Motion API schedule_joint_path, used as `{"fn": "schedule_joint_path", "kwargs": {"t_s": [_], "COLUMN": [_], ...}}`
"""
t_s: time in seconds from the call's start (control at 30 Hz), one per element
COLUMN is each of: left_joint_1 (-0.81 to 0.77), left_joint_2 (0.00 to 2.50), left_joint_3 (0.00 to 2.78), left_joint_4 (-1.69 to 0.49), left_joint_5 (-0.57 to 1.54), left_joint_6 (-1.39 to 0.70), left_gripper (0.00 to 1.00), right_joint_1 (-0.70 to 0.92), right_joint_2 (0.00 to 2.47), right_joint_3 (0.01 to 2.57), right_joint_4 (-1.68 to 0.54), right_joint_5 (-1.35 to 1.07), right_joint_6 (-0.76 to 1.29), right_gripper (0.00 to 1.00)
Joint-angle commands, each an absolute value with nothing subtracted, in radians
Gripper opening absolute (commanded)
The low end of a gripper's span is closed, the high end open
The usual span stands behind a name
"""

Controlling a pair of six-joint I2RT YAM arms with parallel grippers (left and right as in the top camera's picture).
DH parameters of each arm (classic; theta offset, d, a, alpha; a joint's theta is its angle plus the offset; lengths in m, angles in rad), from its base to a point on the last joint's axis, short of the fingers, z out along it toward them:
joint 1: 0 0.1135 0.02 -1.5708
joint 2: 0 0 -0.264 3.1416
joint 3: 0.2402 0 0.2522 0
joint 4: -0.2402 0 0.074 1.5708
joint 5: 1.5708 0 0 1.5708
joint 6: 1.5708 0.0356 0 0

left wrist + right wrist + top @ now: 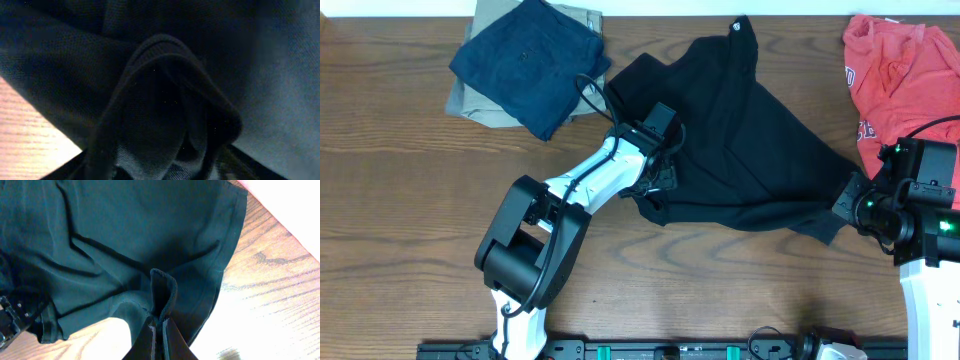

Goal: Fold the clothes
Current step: 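Grasp the black t-shirt's left hem corner with the left gripper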

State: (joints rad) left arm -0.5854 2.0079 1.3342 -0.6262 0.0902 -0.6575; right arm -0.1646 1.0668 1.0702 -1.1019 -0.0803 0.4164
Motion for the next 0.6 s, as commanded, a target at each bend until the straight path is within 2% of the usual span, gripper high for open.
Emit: {"fn": "schedule_joint_path", "kwargs": {"t_s": [0.0,0.13,0.3,0.4,0.47,0.5,0.57], "left_joint_1": [-0.586,-0.586,-0.586,-0.586,-0.586,-0.586,-0.586], "left_joint_2": [2.024,2.012,1.980,1.975,1.975,1.975,1.973], "left_joint_3": [1.349,1.358,1.358,1.358,1.358,1.358,1.358], "left_joint_4": [-0.634,-0.655,-0.659,-0.669,-0.677,-0.680,-0.686], "left_joint_5": [0.058,0.058,0.050,0.047,0.045,0.042,0.039], "left_joint_6": [-0.659,-0.659,-0.648,-0.648,-0.648,-0.648,-0.648], "left_gripper": [0.62,0.59,0.45,0.32,0.13,0.08,0.06], "right_joint_1": [-0.176,-0.176,-0.176,-0.176,-0.176,-0.176,-0.176], "right_joint_2": [1.066,1.066,1.066,1.066,1.066,1.066,1.066], "right_joint_3": [1.073,1.073,1.073,1.073,1.073,1.073,1.073], "right_joint_4": [-1.102,-1.102,-1.102,-1.102,-1.102,-1.102,-1.102], "right_joint_5": [-0.086,-0.086,-0.086,-0.086,-0.086,-0.086,-0.086], "right_joint_6": [0.403,0.403,0.403,0.403,0.403,0.403,0.403], "right_gripper": [0.02,0.02,0.02,0.02,0.02,0.02,0.02]}}
